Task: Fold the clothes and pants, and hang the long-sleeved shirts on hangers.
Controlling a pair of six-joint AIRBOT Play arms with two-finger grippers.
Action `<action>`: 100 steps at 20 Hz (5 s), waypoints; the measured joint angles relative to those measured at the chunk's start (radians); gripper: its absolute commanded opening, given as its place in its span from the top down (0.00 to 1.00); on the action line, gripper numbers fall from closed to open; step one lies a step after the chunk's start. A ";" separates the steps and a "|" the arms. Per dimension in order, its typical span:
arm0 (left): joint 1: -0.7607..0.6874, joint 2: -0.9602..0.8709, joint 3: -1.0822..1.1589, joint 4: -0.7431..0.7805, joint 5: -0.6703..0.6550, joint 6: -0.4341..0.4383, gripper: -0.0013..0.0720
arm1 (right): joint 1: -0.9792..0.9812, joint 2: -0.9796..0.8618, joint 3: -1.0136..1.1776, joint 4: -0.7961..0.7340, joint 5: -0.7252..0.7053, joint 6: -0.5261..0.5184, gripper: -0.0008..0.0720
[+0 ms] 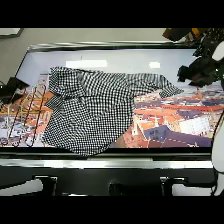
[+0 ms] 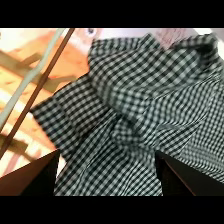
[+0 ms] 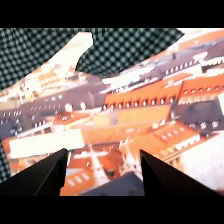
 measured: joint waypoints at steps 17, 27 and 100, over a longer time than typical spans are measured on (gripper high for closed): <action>0.044 0.170 -0.502 0.019 -0.061 0.088 0.06 | 0.469 0.243 -1.044 0.694 -0.592 -0.052 0.23; 0.014 0.170 -0.507 0.098 -0.078 0.087 0.06 | 0.568 0.195 -1.064 0.747 -0.716 -0.016 0.94; -0.536 0.027 0.167 -0.063 0.380 -0.069 0.95 | 0.298 -0.107 0.231 0.259 -0.600 0.140 0.94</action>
